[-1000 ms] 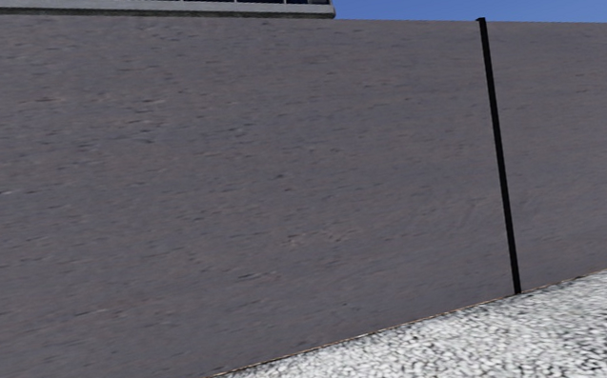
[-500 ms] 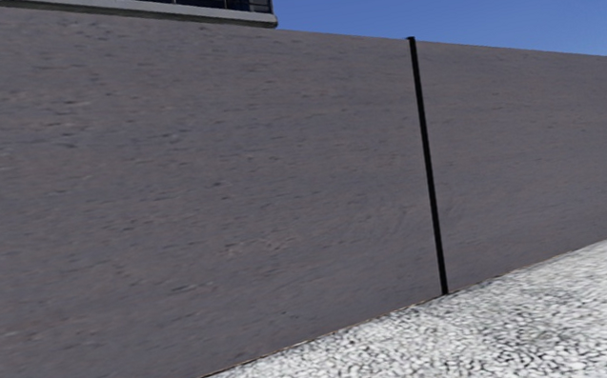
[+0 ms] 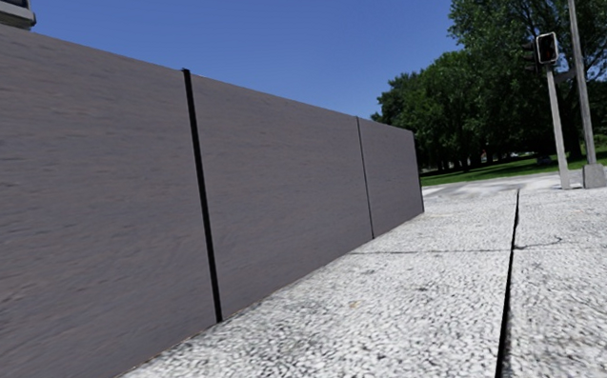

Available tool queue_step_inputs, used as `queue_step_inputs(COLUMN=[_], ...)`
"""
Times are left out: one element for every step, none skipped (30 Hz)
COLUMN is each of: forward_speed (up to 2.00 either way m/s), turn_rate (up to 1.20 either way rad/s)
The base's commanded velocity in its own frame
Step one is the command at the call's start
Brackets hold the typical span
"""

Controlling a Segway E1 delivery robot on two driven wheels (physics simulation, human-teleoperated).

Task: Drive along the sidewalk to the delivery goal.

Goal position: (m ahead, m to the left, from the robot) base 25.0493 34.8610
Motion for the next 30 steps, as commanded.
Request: queue_step_inputs(forward_speed=[0.0, 0.0, 0.0, 0.0, 0.0, 0.0, 0.0, 0.0, 0.0, 0.0, 0.0, 0.0, 0.0, 0.0, 0.0, 0.51, 0.92, 0.92, 1.32, 1.42, 1.51, 1.51, 1.64, 1.68, 1.69, 1.7, 1.7, 1.7, 1.7, 1.7], turn_rate=[-0.85, -0.85, -0.84, -0.84, -0.84, -0.84, -0.84, -0.84, -0.84, -0.84, -0.75, -0.04, 0.0, 0.0, 0.0, 0.0, 0.0, 0.0, 0.0, 0.0, 0.0, 0.0, 0.0, 0.0, 0.0, 0.0, 0.0, 0.0, 0.0, 0.0])
